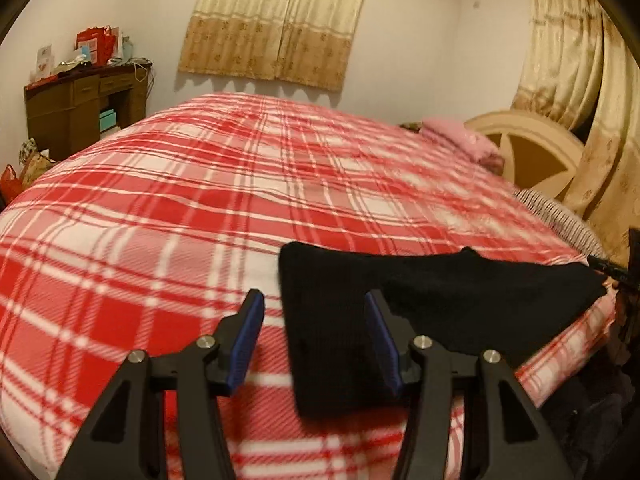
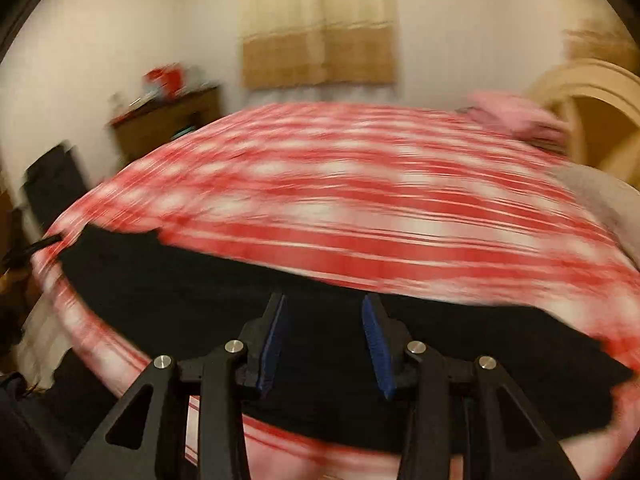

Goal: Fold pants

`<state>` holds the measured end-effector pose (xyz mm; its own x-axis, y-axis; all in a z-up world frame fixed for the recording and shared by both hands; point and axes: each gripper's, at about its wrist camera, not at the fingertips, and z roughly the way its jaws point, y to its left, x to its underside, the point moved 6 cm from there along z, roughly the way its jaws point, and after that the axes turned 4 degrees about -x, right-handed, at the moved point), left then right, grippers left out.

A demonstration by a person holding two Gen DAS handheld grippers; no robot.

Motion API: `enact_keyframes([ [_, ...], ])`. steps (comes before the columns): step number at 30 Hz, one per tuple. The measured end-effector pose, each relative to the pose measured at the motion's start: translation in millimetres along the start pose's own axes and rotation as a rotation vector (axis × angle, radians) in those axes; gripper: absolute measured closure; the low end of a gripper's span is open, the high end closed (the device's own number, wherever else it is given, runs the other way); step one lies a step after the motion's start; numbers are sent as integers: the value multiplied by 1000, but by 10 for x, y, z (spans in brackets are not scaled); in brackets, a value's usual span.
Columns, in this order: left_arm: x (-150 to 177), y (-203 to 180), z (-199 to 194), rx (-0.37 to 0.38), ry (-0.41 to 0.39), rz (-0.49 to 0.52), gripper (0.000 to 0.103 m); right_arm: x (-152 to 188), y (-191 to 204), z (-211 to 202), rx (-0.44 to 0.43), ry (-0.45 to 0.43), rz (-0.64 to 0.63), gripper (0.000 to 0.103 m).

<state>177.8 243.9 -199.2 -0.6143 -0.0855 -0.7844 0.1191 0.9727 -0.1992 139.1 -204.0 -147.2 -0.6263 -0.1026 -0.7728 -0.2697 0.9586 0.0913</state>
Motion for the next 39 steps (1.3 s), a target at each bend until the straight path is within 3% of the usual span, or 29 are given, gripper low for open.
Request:
enact_keyframes([
  [5, 15, -74, 206, -86, 45, 49, 48, -252, 1145, 828, -202, 85, -167, 62],
  [10, 16, -30, 307, -131, 59, 29, 48, -482, 1867, 1570, -274, 143, -246, 62],
  [14, 42, 17, 331, -105, 62, -15, 47, -658, 1815, 2042, -310, 221, -105, 62],
  [18, 49, 41, 289, -87, 48, -37, 47, -585, 1767, 2399, -399, 342, 29, 65],
  [19, 49, 54, 270, -83, 44, -44, 45, -574, 1790, 2432, -425, 350, 43, 85],
  [20, 31, 48, 270, -85, 41, -50, 40, -589, 1806, 2417, -441, 340, 42, 96],
  [22, 18, 66, 235, -88, 24, -61, 34, -680, 1804, 2363, -448, 310, 66, 99],
  [24, 22, 66, 232, -101, 21, -57, 29, -788, 1787, 2330, -429, 276, 69, 99],
  [27, 34, 62, 273, -112, 25, -50, 29, -764, 1684, 2501, -383, 321, 118, 99],
  [32, 21, 28, 236, -174, 29, -6, 29, -677, 1764, 2564, -336, 318, 48, 99],
  [35, -9, -4, 134, -172, 9, 4, 28, -677, 1755, 2521, -333, 310, 19, 99],
  [39, 18, -58, 171, -200, 19, 36, 19, -697, 1694, 2438, -328, 284, 26, 91],
])
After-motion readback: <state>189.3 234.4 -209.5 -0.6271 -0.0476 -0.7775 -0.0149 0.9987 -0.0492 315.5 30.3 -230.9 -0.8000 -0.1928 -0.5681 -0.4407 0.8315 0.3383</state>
